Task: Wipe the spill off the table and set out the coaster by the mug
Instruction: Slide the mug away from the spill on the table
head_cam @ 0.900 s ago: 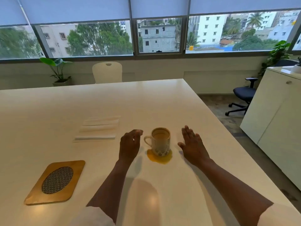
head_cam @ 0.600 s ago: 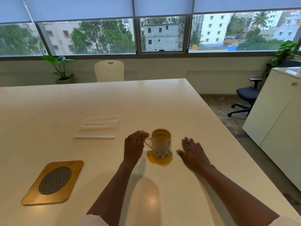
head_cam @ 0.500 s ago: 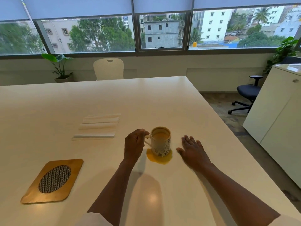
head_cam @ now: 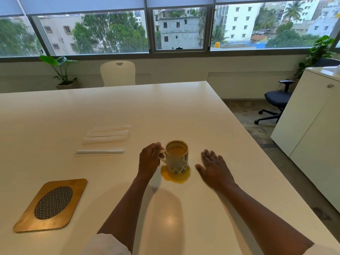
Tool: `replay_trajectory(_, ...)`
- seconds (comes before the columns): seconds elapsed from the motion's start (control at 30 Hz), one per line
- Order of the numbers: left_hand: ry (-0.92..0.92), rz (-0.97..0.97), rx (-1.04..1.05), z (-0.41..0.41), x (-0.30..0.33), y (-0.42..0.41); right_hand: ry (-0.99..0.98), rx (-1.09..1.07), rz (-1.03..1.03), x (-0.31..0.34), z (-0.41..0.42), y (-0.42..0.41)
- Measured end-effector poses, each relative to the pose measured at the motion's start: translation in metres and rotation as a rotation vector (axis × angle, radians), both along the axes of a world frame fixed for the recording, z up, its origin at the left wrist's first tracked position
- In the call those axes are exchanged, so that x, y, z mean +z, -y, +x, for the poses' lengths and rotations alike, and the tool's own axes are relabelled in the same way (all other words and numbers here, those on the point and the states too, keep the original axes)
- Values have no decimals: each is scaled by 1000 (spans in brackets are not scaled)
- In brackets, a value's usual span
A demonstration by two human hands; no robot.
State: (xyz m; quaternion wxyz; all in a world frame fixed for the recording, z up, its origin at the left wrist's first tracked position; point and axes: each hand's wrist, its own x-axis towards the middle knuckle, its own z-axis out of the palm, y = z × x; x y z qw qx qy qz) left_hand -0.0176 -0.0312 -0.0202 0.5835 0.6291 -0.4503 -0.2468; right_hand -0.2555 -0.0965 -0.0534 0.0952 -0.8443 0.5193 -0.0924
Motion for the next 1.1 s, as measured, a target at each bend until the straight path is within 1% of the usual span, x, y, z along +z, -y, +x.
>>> replay_trajectory(0.3,-45,49,-43,-1,-9,8,0,-4,-38,-5,0,2)
replay_trajectory(0.57,-145,87,-43,-9,-6,10,4,-6,-41,-8,-1,4)
replay_trajectory(0.73,-160,87,-5,-12,-8,11,9,-12,-39,-7,0,4)
replay_trajectory(1.1,-116,54,17,-7,3,18,24,-27,-47,-8,0,4)
